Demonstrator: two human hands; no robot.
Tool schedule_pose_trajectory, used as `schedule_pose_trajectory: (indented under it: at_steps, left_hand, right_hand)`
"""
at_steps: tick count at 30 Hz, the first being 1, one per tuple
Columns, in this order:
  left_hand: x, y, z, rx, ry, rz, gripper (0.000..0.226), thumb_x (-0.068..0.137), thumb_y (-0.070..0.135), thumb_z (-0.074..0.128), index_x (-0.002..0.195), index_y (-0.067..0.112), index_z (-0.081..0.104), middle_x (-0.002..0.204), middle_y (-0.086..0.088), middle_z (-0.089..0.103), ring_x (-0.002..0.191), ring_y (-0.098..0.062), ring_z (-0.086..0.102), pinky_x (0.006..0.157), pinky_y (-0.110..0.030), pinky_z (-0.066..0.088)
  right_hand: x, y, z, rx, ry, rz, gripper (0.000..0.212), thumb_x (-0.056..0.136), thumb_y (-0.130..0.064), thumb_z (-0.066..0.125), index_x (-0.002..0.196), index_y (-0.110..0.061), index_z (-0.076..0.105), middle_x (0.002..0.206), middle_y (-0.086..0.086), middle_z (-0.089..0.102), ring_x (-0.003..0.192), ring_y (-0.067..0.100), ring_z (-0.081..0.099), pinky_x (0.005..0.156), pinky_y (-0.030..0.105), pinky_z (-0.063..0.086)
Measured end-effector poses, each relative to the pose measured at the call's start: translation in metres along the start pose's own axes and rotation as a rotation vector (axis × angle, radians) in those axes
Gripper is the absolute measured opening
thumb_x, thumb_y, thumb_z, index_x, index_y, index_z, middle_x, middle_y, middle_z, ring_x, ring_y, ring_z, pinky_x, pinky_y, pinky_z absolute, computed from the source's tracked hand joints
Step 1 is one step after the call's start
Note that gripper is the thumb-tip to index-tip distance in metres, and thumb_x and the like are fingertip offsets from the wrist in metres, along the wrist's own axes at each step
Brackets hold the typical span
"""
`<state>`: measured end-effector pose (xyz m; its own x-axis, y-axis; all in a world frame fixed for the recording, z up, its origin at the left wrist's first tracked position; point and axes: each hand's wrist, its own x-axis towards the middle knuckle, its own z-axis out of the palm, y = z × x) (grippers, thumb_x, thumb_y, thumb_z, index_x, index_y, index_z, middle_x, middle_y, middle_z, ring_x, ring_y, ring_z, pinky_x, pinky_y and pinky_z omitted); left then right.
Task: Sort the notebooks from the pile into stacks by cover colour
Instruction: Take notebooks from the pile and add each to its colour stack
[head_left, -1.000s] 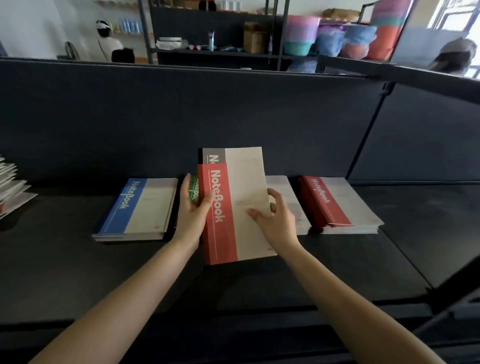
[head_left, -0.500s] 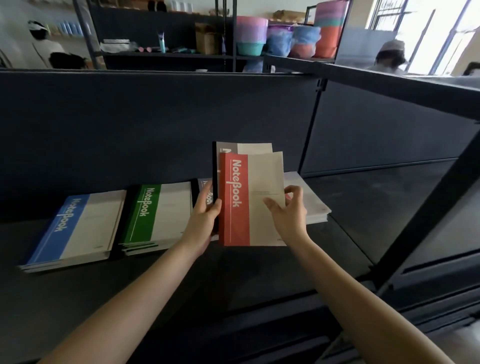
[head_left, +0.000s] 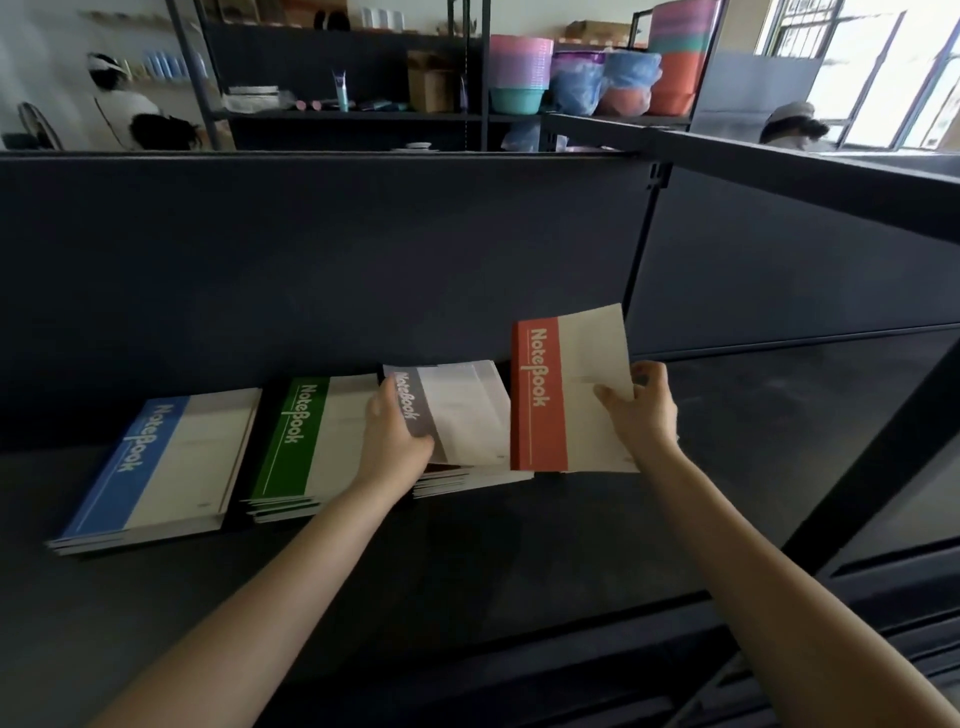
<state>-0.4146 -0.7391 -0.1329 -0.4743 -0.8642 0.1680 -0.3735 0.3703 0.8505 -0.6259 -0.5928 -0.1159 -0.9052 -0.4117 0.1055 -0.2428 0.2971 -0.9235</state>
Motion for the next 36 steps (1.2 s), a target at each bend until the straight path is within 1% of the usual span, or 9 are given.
schedule_pose_trajectory:
  at_steps: [2, 5, 9, 12, 19, 23, 29, 33, 36]
  left_hand:
    - [0.005, -0.001, 0.005, 0.125, -0.042, 0.008, 0.082, 0.081, 0.014, 0.070, 0.148, 0.023, 0.024, 0.144, -0.012, 0.033, 0.129, -0.031, 0.039, 0.104, -0.037, 0.039]
    - [0.009, 0.003, 0.018, 0.286, -0.257, 0.021, 0.074, 0.087, 0.021, 0.065, 0.149, 0.028, 0.024, 0.152, -0.011, 0.027, 0.138, -0.032, 0.029, 0.111, -0.047, 0.032]
    - [0.007, 0.012, 0.040, 0.657, -0.517, 0.120, 0.059, 0.098, 0.047, 0.041, 0.151, 0.032, 0.020, 0.160, -0.009, 0.007, 0.146, -0.035, 0.004, 0.118, -0.054, 0.007]
    - [0.006, 0.017, 0.051, 0.789, -0.590, 0.161, 0.059, 0.099, 0.055, 0.028, 0.152, 0.035, 0.012, 0.161, -0.008, -0.006, 0.146, -0.037, -0.010, 0.116, -0.052, -0.002]
    - [0.015, 0.014, 0.067, 0.778, -0.538, 0.239, 0.061, 0.096, 0.060, 0.028, 0.146, 0.026, 0.024, 0.158, -0.004, 0.012, 0.146, -0.035, 0.003, 0.116, -0.053, 0.004]
    - [0.014, 0.008, 0.078, 0.769, -0.421, 0.335, 0.060, 0.097, 0.055, 0.026, 0.141, 0.013, 0.023, 0.151, -0.007, 0.032, 0.143, -0.027, 0.018, 0.116, -0.048, 0.015]
    - [0.013, 0.008, 0.079, 0.817, -0.453, 0.299, 0.069, 0.099, 0.057, 0.016, 0.154, 0.019, 0.001, 0.162, 0.001, -0.005, 0.148, -0.022, -0.007, 0.119, -0.042, -0.004]
    - [0.014, 0.007, 0.081, 0.853, -0.456, 0.300, 0.070, 0.098, 0.058, 0.012, 0.154, 0.019, -0.004, 0.161, 0.002, -0.009, 0.148, -0.022, -0.010, 0.118, -0.042, -0.005]
    - [0.014, 0.006, 0.081, 0.860, -0.453, 0.303, 0.071, 0.097, 0.059, 0.011, 0.154, 0.019, -0.005, 0.161, 0.003, -0.010, 0.148, -0.021, -0.011, 0.118, -0.042, -0.005]
  right_hand:
    - [0.010, 0.004, -0.006, 0.011, 0.020, 0.008, 0.039, 0.088, -0.023, 0.066, 0.119, -0.017, 0.043, 0.103, -0.003, 0.058, 0.091, 0.020, 0.055, 0.062, 0.030, 0.040]
    - [0.019, 0.009, -0.012, 0.013, 0.032, 0.014, 0.039, 0.087, -0.021, 0.067, 0.119, -0.016, 0.044, 0.104, -0.002, 0.058, 0.092, 0.020, 0.055, 0.069, 0.031, 0.040]
    - [0.024, 0.021, -0.015, -0.005, 0.034, 0.035, 0.040, 0.086, -0.022, 0.067, 0.118, -0.016, 0.043, 0.106, -0.001, 0.059, 0.092, 0.021, 0.057, 0.070, 0.032, 0.042]
    - [0.027, 0.029, -0.016, -0.027, 0.044, 0.052, 0.042, 0.086, -0.023, 0.068, 0.120, -0.016, 0.045, 0.110, 0.001, 0.061, 0.091, 0.019, 0.056, 0.069, 0.031, 0.041]
    - [0.046, 0.029, -0.021, -0.269, 0.067, -0.028, 0.033, 0.089, -0.021, 0.064, 0.120, -0.013, 0.060, 0.116, 0.005, 0.065, 0.098, 0.021, 0.058, 0.075, 0.026, 0.038]
    - [0.054, 0.030, -0.015, -0.587, 0.076, -0.032, 0.043, 0.091, -0.015, 0.052, 0.130, -0.032, 0.056, 0.114, 0.007, 0.066, 0.101, 0.031, 0.061, 0.071, 0.030, 0.042]
    - [0.057, 0.043, 0.002, -0.718, 0.014, -0.061, 0.039, 0.091, -0.014, 0.041, 0.120, -0.022, 0.066, 0.123, 0.008, 0.060, 0.113, 0.033, 0.047, 0.087, 0.038, 0.043]
    - [0.057, 0.046, 0.014, -0.857, -0.044, -0.116, 0.033, 0.091, -0.032, 0.042, 0.106, -0.016, 0.067, 0.121, 0.009, 0.055, 0.114, 0.032, 0.046, 0.099, 0.040, 0.032]
    - [0.059, 0.045, 0.018, -0.849, -0.114, -0.102, 0.042, 0.093, -0.043, 0.039, 0.117, -0.016, 0.059, 0.138, 0.005, 0.046, 0.126, 0.026, 0.043, 0.113, 0.045, 0.023]
